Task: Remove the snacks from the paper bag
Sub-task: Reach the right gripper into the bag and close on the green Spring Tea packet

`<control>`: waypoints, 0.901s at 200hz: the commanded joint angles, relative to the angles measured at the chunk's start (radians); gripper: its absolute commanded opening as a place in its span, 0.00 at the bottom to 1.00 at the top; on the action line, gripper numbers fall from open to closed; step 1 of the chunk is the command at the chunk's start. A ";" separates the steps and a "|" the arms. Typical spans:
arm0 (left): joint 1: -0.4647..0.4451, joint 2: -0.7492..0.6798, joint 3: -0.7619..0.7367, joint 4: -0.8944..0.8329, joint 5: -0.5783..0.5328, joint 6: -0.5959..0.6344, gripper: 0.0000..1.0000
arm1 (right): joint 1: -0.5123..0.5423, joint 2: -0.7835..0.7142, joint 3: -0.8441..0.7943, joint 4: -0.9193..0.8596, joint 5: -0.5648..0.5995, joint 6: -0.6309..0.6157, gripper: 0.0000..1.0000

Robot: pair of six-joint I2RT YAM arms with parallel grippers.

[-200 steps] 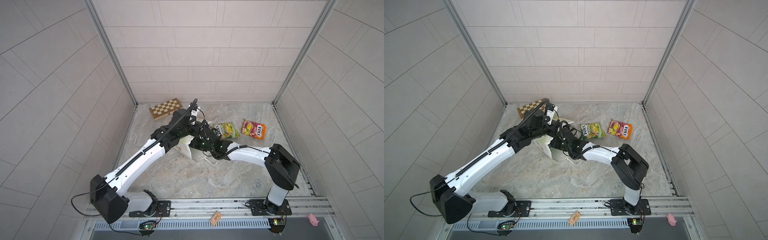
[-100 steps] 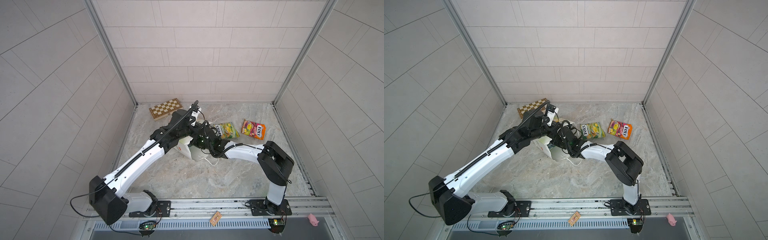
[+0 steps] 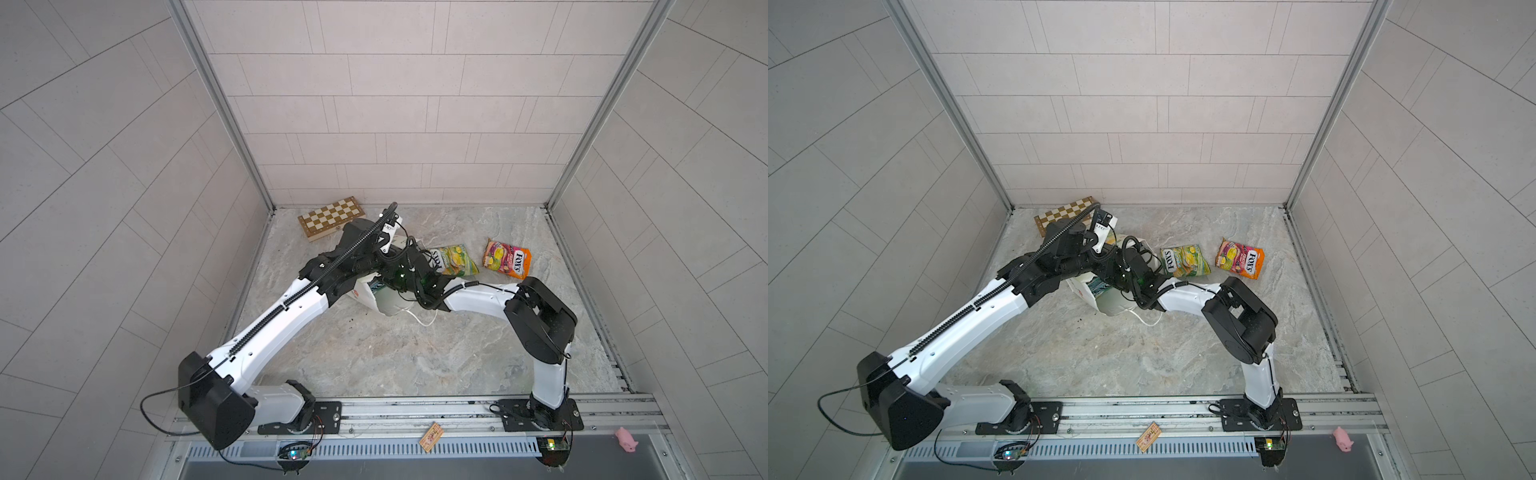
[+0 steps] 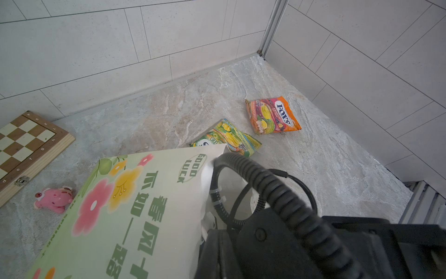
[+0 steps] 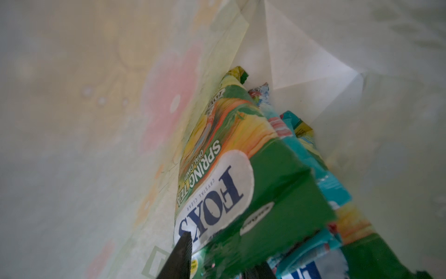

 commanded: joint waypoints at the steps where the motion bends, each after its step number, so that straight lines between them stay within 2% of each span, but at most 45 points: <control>1: -0.005 -0.026 -0.007 -0.009 0.035 0.007 0.00 | -0.006 0.033 0.018 0.007 0.000 0.042 0.33; 25: -0.005 -0.025 -0.007 -0.008 0.039 0.006 0.00 | -0.007 0.045 0.036 -0.009 0.000 0.046 0.28; 37: -0.006 -0.026 -0.007 -0.009 0.041 0.006 0.00 | -0.007 0.048 0.040 -0.033 0.013 0.046 0.23; 66: -0.005 -0.027 -0.007 -0.009 0.041 0.006 0.00 | -0.007 0.052 0.030 -0.067 0.040 0.050 0.19; 84: -0.005 -0.025 -0.006 -0.009 0.039 0.005 0.00 | -0.007 0.050 0.023 -0.079 0.039 0.043 0.09; 94: -0.006 -0.027 -0.008 -0.009 0.031 0.004 0.00 | -0.007 0.046 0.016 -0.082 0.040 0.034 0.00; 156: -0.005 -0.031 -0.015 -0.009 -0.154 -0.025 0.00 | -0.007 -0.059 -0.058 -0.155 0.056 -0.060 0.00; 180: -0.006 -0.028 -0.018 -0.006 -0.187 -0.031 0.00 | -0.007 -0.109 -0.085 -0.184 0.058 -0.090 0.00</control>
